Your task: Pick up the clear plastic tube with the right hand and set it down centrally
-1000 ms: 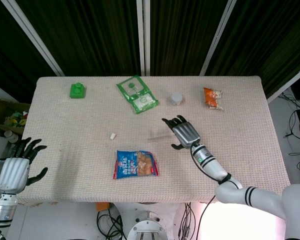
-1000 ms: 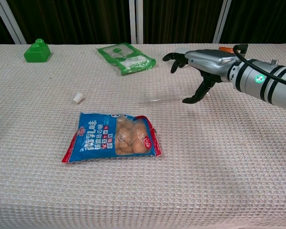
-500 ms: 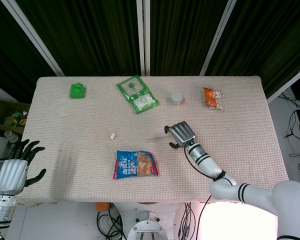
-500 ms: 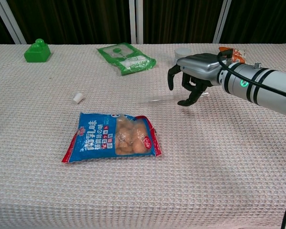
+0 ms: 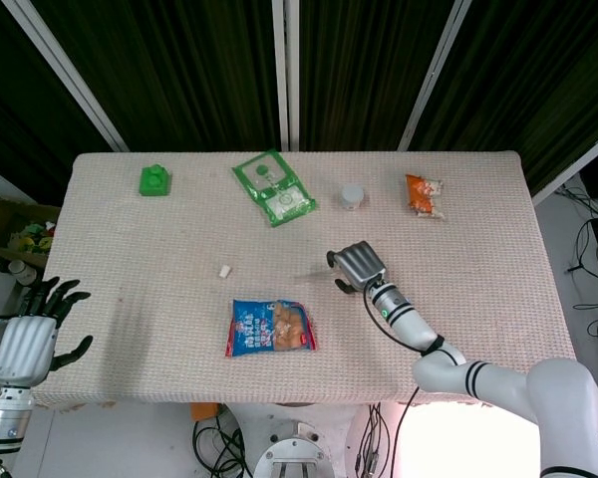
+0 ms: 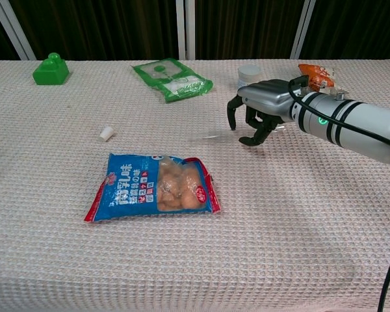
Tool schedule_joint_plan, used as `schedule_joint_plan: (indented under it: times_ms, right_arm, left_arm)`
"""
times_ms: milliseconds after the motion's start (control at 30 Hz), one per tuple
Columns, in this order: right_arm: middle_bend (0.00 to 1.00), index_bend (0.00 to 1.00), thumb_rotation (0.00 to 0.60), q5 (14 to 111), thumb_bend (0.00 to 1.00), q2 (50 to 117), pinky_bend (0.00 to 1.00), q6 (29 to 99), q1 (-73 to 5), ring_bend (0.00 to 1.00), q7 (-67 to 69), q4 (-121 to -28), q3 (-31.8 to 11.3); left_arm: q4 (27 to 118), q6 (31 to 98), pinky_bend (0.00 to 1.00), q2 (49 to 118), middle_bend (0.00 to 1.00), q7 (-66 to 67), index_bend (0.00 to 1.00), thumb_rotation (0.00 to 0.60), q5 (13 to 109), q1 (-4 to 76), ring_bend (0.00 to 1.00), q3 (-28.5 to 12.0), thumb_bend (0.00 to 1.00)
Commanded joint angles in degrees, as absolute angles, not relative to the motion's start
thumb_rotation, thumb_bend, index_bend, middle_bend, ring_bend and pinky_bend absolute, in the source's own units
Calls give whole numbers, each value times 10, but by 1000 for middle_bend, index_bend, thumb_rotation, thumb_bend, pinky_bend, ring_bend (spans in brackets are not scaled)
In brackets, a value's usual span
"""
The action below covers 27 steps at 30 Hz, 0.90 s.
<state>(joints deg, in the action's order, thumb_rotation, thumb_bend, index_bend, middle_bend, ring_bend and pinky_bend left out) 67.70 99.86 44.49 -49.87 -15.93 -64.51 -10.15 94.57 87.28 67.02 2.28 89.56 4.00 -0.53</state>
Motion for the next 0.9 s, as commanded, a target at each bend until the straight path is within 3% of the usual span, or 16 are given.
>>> schedule_joint_plan:
  times_ms: [33, 400, 900]
  right_arm:
    - [933, 456, 600, 678, 322, 1000, 1000, 445, -499, 1000, -158, -643, -101]
    - [941, 498, 600, 682, 357, 1014, 1000, 448, -502, 1000, -154, -626, -100]
    - [975, 738, 600, 719, 536, 1015, 1000, 492, -490, 1000, -91, -620, -108]
  left_arm:
    - [945, 873, 95, 671, 142, 23, 267, 600, 895, 40, 73, -5, 233]
    - [939, 875, 95, 673, 142, 21, 266, 600, 894, 38, 73, -6, 233]
    - [935, 875, 95, 671, 142, 14, 259, 600, 895, 39, 73, -8, 234]
